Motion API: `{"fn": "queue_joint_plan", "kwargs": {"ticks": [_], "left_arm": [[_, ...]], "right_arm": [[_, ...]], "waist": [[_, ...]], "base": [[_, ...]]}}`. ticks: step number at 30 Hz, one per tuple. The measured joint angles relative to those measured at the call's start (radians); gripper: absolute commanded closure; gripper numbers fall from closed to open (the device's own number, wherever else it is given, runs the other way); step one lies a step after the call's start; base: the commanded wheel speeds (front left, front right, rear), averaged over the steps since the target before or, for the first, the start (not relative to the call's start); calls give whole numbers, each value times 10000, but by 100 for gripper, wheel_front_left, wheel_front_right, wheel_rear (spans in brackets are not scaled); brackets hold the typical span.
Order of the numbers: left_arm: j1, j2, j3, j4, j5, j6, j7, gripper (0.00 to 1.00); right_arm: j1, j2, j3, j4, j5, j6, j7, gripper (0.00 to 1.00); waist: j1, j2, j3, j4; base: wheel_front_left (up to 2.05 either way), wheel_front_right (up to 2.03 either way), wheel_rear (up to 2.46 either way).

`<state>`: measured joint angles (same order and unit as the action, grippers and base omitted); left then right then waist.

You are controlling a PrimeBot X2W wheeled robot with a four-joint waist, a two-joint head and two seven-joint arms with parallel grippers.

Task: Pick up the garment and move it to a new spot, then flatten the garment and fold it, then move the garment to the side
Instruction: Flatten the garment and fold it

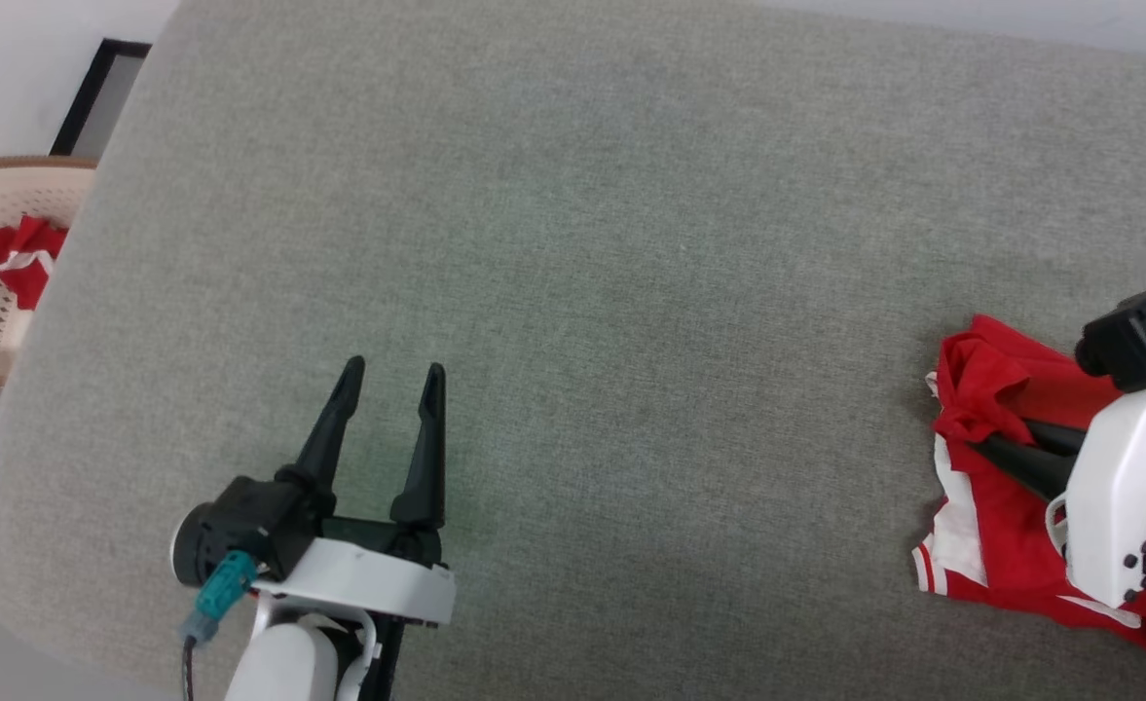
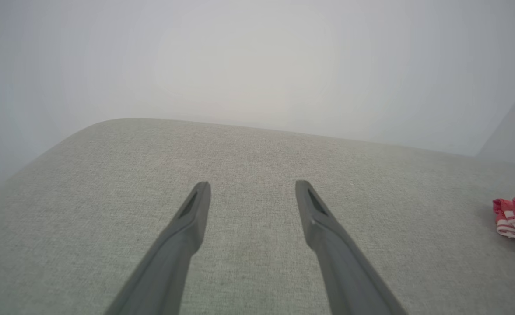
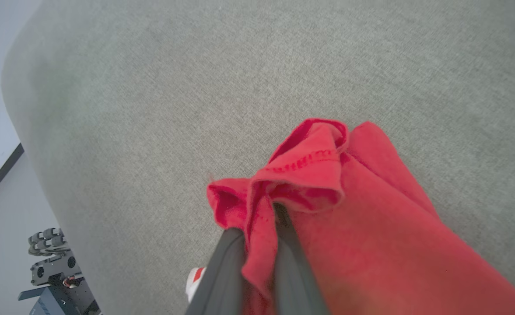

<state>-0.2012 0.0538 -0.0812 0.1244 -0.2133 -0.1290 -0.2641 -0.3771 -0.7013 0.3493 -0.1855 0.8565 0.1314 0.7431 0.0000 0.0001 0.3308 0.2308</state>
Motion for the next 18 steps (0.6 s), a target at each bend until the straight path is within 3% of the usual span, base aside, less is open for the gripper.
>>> {"fn": "queue_joint_plan", "kwargs": {"ticks": [6,7,9,10,18], "left_arm": [[-228,-15,-151,155,-119,0,0,0],[-268,-19,-171,180,-157,0,0,0],[-317,-19,-171,255,-169,0,0,0],[-359,-19,-178,286,-178,0,0,0],[-380,35,-111,545,-178,0,0,0]], "right_arm": [[-389,190,581,798,-142,0,-324,100],[-433,207,644,880,-140,0,-416,80],[-506,322,742,1089,-128,0,-709,18],[-550,391,773,1177,-105,0,-848,0],[-897,608,922,1415,451,0,-2399,0]], "waist": [[0,0,135,52],[0,0,137,36],[0,0,135,-30],[0,0,126,-76],[0,0,-123,-666]], "base": [[0,0,0],[0,0,0],[0,0,0],[0,0,0],[0,0,0]]}}
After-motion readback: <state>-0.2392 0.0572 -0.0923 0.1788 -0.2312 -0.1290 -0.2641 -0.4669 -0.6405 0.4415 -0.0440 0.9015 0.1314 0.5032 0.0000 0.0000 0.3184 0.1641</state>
